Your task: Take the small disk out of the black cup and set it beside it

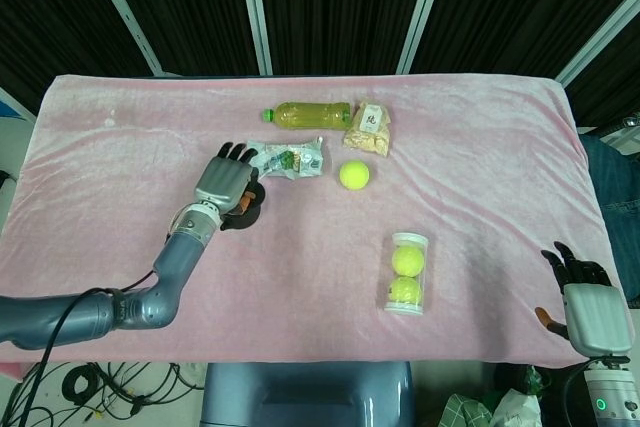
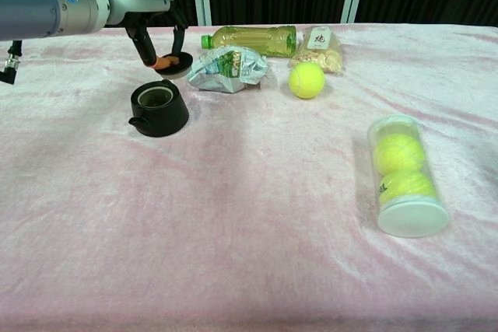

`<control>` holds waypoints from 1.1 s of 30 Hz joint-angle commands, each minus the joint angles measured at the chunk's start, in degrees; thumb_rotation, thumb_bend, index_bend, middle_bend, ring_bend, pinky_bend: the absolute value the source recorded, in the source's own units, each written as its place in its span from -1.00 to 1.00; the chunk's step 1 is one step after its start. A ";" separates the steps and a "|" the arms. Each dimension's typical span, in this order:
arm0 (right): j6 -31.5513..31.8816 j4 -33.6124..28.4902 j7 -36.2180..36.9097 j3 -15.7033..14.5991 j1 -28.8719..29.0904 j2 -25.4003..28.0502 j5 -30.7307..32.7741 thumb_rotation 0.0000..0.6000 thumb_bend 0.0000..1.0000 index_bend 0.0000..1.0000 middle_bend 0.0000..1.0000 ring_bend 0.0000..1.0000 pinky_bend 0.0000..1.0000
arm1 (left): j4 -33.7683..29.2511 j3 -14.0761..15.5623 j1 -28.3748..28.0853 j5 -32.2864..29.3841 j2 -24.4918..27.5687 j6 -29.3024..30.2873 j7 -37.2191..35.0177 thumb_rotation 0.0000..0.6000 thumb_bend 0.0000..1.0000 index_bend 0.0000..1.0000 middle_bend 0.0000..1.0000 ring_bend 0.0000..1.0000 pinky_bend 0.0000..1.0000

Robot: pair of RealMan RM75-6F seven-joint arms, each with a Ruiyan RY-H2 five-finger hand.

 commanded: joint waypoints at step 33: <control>0.00 -0.29 0.29 0.18 -0.03 0.28 0.33 1.00 -0.82 -0.61 -0.80 -0.47 -0.58 | 8.24 6.47 -3.48 4.88 -13.52 -6.49 -0.87 1.00 -0.93 -0.76 -0.91 -1.00 -1.00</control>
